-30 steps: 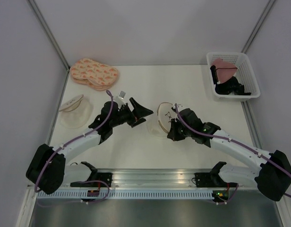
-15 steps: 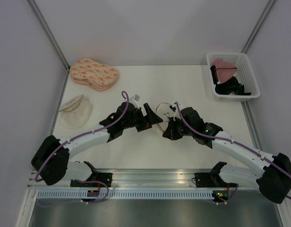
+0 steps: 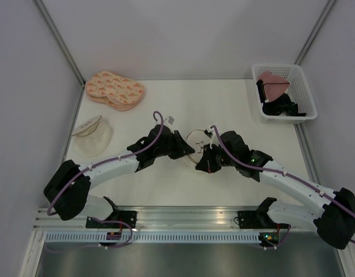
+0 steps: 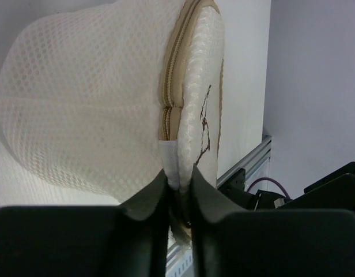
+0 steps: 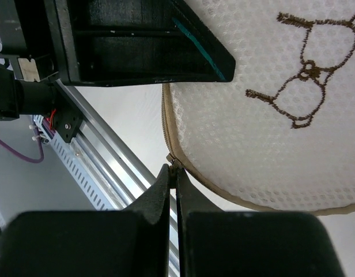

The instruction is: Unzip the laundry bag and remove the bra

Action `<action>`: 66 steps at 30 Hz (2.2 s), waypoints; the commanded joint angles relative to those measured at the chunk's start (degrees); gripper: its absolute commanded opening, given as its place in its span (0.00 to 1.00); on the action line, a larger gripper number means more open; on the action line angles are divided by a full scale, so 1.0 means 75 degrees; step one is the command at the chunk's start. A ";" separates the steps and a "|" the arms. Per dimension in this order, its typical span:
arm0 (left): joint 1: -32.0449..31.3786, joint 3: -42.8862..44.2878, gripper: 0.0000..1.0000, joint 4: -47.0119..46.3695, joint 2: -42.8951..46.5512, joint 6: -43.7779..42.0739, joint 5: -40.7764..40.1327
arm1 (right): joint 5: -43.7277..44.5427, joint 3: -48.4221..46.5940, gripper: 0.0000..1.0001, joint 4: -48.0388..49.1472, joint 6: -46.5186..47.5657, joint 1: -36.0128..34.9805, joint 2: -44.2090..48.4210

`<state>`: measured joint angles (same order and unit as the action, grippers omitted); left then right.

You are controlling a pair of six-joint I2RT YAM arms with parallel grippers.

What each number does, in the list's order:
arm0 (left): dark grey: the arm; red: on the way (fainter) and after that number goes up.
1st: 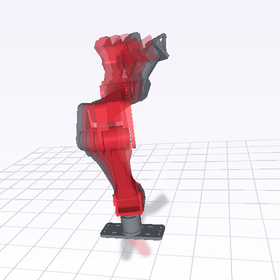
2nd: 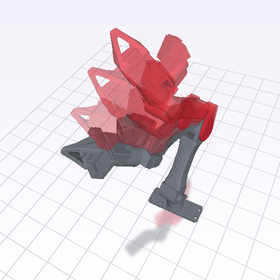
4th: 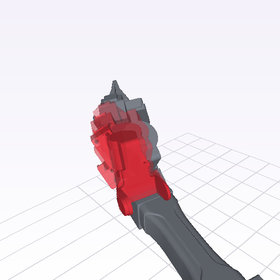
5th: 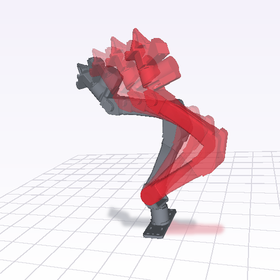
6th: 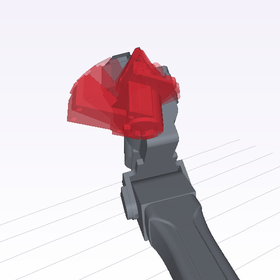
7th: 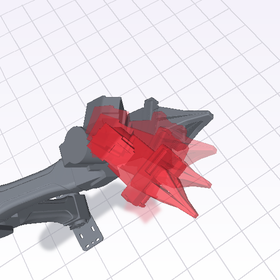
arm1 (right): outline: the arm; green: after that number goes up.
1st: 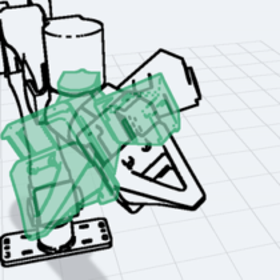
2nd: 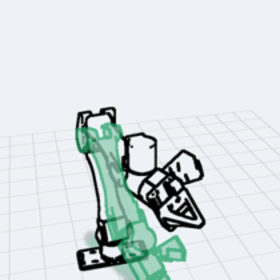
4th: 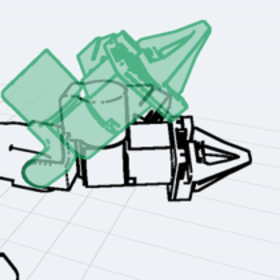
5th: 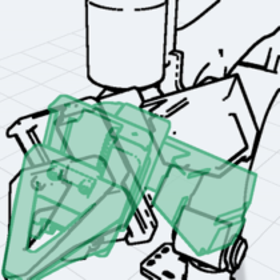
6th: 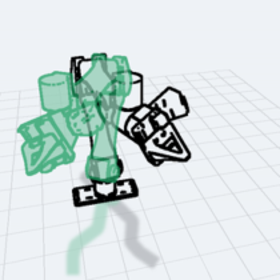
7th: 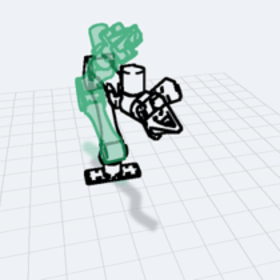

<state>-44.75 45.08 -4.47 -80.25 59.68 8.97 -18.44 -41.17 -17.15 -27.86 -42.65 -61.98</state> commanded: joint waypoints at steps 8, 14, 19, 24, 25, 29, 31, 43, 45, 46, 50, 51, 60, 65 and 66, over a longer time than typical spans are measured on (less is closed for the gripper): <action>0.0084 -0.0093 0.02 0.0209 0.0480 -0.0281 -0.0634 | 0.0254 -0.0475 0.00 -0.1202 0.0362 -0.0067 -0.0373; 0.0669 -0.0187 0.02 0.0420 0.0984 -0.0819 -0.0389 | 0.1401 -0.0429 0.01 -0.2108 0.0211 -0.0067 -0.0537; 0.0787 0.0105 0.02 0.0514 0.0669 -0.1639 0.1109 | 0.3145 -0.0744 0.00 -0.2261 0.0023 -0.0055 -0.0923; 0.0787 0.0259 0.02 0.1016 0.0200 -0.2636 0.2541 | 0.4448 -0.1073 0.00 -0.1956 0.0268 0.0062 -0.1814; 0.0799 0.0294 0.02 0.1122 0.0200 -0.2776 0.2600 | 0.4636 -0.1213 0.00 -0.1933 0.0304 0.0097 -0.1908; 0.1125 0.0469 0.02 0.1801 0.0212 -0.3502 0.2985 | 0.5596 -0.1472 0.00 -0.1956 0.0409 0.0296 -0.2026; 0.1302 0.0737 0.02 0.2235 0.0060 -0.3737 0.3232 | 0.5797 -0.1507 0.01 -0.1874 0.0456 0.0332 -0.1921; 0.1795 0.3667 0.58 0.3115 -0.1850 -0.4666 0.3271 | 0.4030 -0.1132 0.00 -0.1452 0.0739 0.0390 -0.1206; 0.1807 0.4181 0.80 0.3092 -0.2108 -0.4408 0.2428 | 0.3562 -0.1097 0.00 -0.1336 0.0668 0.0390 -0.1135; 0.1807 0.4277 0.81 0.3104 -0.2120 -0.4059 0.2170 | 0.3131 -0.1039 0.00 -0.1277 0.0656 0.0390 -0.1089; 0.1667 0.3870 0.86 0.3080 -0.1467 -0.3143 0.0564 | 0.1641 -0.0968 0.00 -0.1077 0.0655 0.0390 -0.1053; 0.1608 0.3393 0.86 0.3069 -0.1035 -0.2990 0.0388 | 0.1209 -0.0945 0.01 -0.0949 0.0714 0.0390 -0.1065; 0.1420 0.0297 0.90 0.2940 0.1453 -0.0986 -0.0272 | -0.2194 -0.0558 0.00 0.0364 0.0773 0.0132 -0.0737; 0.1163 -0.0338 0.90 0.1770 0.1618 0.0022 0.0642 | -0.2124 -0.0628 0.00 0.0516 0.0784 0.0062 -0.1123; 0.1127 -0.0455 0.90 0.1536 0.1548 0.0174 0.0760 | -0.2112 -0.0617 0.00 0.0598 0.0773 0.0062 -0.1170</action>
<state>-35.20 43.40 14.96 -68.58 53.25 10.87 -31.14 -45.50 -16.86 -22.31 -41.89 -69.63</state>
